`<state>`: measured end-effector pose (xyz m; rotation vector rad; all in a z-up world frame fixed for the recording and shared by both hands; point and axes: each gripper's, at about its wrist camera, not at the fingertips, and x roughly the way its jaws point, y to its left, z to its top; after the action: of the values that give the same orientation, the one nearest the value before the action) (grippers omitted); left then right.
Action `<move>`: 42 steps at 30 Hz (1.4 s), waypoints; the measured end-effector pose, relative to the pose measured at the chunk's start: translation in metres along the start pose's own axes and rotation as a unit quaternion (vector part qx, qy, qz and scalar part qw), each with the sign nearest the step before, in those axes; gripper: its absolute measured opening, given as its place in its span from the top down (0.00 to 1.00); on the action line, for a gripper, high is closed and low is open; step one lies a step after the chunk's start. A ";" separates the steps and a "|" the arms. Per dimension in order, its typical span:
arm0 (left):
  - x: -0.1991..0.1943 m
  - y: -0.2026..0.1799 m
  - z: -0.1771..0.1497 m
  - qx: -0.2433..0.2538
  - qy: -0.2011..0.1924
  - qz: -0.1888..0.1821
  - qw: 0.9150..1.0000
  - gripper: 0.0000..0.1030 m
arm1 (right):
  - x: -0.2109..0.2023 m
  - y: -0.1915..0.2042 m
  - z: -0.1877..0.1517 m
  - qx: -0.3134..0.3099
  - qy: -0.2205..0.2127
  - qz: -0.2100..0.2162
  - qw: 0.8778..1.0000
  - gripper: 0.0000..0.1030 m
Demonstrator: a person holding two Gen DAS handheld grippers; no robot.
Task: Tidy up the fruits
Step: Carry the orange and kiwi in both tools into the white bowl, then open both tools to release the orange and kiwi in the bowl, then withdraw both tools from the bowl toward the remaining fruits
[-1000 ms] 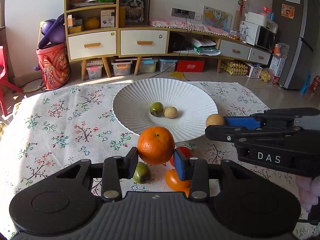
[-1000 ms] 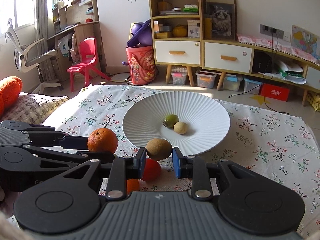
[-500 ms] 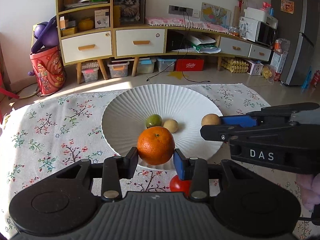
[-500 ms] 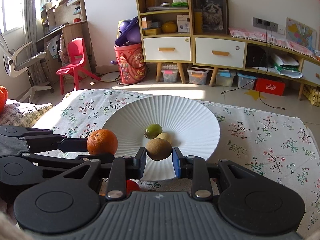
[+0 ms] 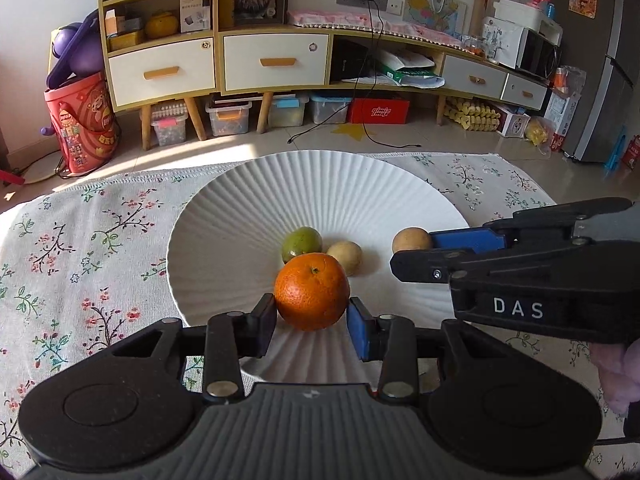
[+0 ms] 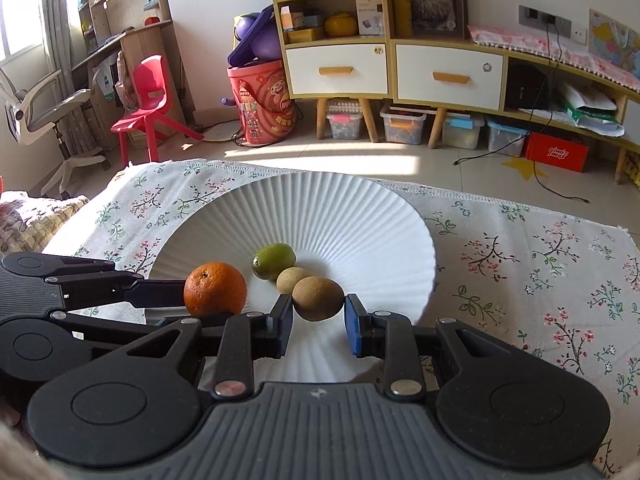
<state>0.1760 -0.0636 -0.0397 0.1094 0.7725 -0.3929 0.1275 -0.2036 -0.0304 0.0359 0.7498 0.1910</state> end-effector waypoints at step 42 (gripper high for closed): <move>-0.058 0.019 -0.011 -0.012 -0.024 0.018 0.999 0.42 | -0.046 0.002 -0.006 0.031 -0.028 -0.021 0.999 0.43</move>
<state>0.1384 -0.0261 -0.0078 0.0915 0.7269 -0.3515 0.0899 -0.2099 -0.0039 0.0838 0.7000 0.1257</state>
